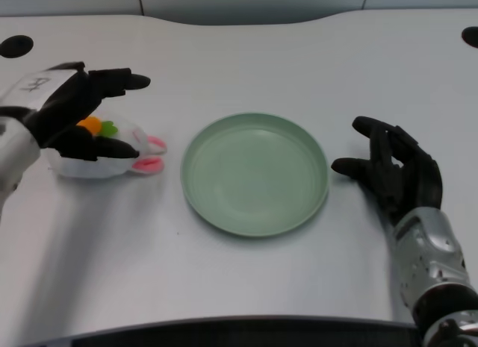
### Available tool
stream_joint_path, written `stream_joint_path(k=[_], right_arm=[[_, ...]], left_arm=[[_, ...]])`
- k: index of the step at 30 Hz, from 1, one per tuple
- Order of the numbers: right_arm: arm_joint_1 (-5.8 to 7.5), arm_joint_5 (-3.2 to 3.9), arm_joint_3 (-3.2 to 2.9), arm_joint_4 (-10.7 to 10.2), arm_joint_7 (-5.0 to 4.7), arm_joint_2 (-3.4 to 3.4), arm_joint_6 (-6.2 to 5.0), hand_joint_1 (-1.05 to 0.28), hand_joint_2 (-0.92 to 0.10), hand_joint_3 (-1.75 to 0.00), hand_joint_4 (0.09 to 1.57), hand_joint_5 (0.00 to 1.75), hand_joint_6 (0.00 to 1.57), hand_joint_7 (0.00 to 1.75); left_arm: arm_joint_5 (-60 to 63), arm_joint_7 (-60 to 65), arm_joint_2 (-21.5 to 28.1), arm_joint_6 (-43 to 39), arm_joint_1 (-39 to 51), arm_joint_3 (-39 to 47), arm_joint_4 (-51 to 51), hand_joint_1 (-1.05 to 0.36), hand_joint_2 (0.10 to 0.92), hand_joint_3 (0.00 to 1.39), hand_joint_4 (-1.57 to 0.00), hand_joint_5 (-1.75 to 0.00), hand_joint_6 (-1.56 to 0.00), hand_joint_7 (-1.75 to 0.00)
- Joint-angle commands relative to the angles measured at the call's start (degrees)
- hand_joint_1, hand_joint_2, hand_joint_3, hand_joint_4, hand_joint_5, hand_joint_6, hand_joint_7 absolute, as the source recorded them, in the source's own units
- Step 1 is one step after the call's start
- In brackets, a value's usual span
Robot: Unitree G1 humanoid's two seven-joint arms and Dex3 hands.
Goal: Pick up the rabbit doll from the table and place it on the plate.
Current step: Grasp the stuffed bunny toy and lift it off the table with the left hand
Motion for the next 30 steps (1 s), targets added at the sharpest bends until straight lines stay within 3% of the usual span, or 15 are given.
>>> stream_joint_path(k=[1, 3, 4, 6, 10, 15, 17, 24, 30], right_arm=[[0.12, 0.36, -0.27, -0.10, -0.25, 0.29, -0.05, -0.38, -0.92, -0.39, 0.70, 1.17, 0.62, 0.77], [0.17, 0.33, -0.24, -0.29, -0.39, 0.33, 0.08, -0.38, -0.92, -0.39, 0.70, 1.17, 0.62, 0.77], [0.20, 0.31, -0.22, -0.44, -0.49, 0.36, 0.18, -0.38, -0.92, -0.39, 0.70, 1.17, 0.63, 0.78], [0.25, 0.30, -0.17, -0.61, -0.61, 0.40, 0.29, -0.38, -0.92, -0.39, 0.70, 1.17, 0.63, 0.78], [0.50, 0.10, 0.13, -1.18, -0.63, 0.36, 0.60, -0.38, -0.92, -0.41, 0.68, 1.18, 0.62, 0.78], [0.63, 0.18, 0.18, -1.54, -0.91, 0.40, 0.92, -0.38, -0.92, -0.42, 0.67, 1.19, 0.61, 0.78], [0.66, 0.30, 0.08, -1.67, -1.13, 0.45, 1.09, -0.38, -0.92, -0.41, 0.67, 1.19, 0.62, 0.79], [0.84, 0.39, -0.02, -1.64, -0.86, 0.49, 0.89, -0.39, -0.92, -0.39, 0.68, 1.19, 0.63, 0.79], [1.16, 0.19, 0.24, -2.15, -0.91, 0.65, 0.58, -0.39, -0.92, -0.40, 0.67, 1.19, 0.64, 0.79]], left_arm=[[1.51, -0.48, 1.24, -0.63, -1.57, -1.27, 1.07, -0.80, 0.921, 0.03, -0.06, -0.61, -0.29, -0.02], [5.74, -2.53, 2.11, -0.66, -4.66, -4.55, 3.48, -0.80, 0.921, 0.03, -0.06, -0.60, -0.29, -0.02], [8.93, -4.09, 2.75, -0.67, -6.97, -7.00, 5.28, -0.88, 0.921, 0.05, -0.03, -0.44, -0.20, -0.02], [12.38, -5.72, 3.30, -0.76, -9.57, -9.58, 7.46, -0.93, 0.921, 0.05, 0.00, -0.33, -0.15, -0.02], [15.43, -7.31, 2.31, -0.74, -13.60, -12.89, 13.56, -1.00, 0.904, 0.03, 0.00, -0.21, -0.12, -0.01], [17.18, -9.59, 1.44, -0.46, -16.95, -15.55, 19.07, -1.02, 0.903, 0.02, 0.00, -0.18, -0.12, -0.01], [19.25, -12.31, 0.39, 0.21, -20.30, -18.30, 24.94, -1.04, 0.873, 0.01, 0.00, -0.04, -0.08, -0.02], [20.89, -9.72, -2.03, 0.38, -25.89, -21.75, 37.46, -1.05, 0.866, 0.00, 0.00, 0.00, -0.01, 0.00], [20.48, -5.74, -4.10, -0.03, -28.31, -23.62, 46.18, -1.04, 0.865, 0.00, 0.00, 0.00, -0.04, -0.02]])
